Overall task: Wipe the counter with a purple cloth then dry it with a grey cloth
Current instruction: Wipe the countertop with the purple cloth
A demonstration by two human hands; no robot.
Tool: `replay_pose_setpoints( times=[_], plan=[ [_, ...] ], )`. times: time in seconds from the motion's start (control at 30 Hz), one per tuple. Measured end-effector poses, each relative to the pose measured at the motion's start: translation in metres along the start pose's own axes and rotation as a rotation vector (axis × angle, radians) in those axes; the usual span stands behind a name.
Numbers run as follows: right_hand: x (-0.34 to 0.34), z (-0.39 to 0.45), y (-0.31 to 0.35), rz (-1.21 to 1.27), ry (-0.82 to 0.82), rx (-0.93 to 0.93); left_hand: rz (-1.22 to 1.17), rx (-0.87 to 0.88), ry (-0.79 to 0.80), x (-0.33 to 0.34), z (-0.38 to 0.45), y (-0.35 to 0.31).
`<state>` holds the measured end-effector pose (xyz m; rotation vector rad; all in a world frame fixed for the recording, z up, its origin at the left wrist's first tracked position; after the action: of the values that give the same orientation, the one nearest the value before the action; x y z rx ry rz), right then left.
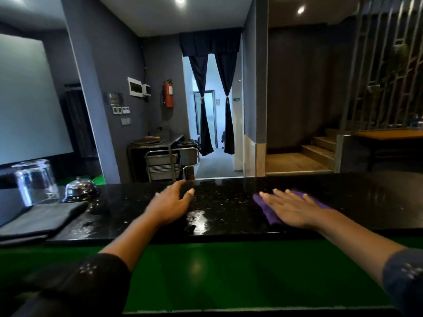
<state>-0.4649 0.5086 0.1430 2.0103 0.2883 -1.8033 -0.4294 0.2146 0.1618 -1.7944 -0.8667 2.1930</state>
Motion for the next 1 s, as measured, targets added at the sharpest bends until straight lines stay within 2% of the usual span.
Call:
replay_pose_setpoints(
  times=[0.17,0.3,0.43,0.57,0.83,1.0],
  plan=[
    [0.0,0.015,0.022,0.035,-0.033,0.161,0.465,-0.133,-0.084,-0.076,0.017,0.113],
    [0.0,0.023,0.042,0.053,-0.035,0.238,0.565,-0.207,-0.047,-0.098,0.024,0.179],
    [0.003,0.035,0.076,0.046,-0.036,0.24,0.61,-0.147,0.033,-0.092,0.027,0.196],
    [0.013,0.061,0.133,0.029,-0.027,0.131,0.602,-0.095,0.066,-0.085,0.027,0.196],
    [0.041,0.092,0.273,0.026,0.007,-0.211,0.52,-0.094,0.068,-0.09,0.019,0.194],
    [0.049,0.072,0.265,0.03,0.021,-0.395,0.52,-0.08,0.067,-0.09,0.018,0.198]
  ],
)
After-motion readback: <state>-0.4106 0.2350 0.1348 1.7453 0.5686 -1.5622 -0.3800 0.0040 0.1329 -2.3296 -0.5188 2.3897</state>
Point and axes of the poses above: each hand's wrist, its own z-axis towards the middle knuckle, its own x-axis out of the palm, y = z × x, the point moved 1 cm from there along z, towards the middle knuckle, and after that the axes turned 14 degrees about -x, right-handed, at the moved point
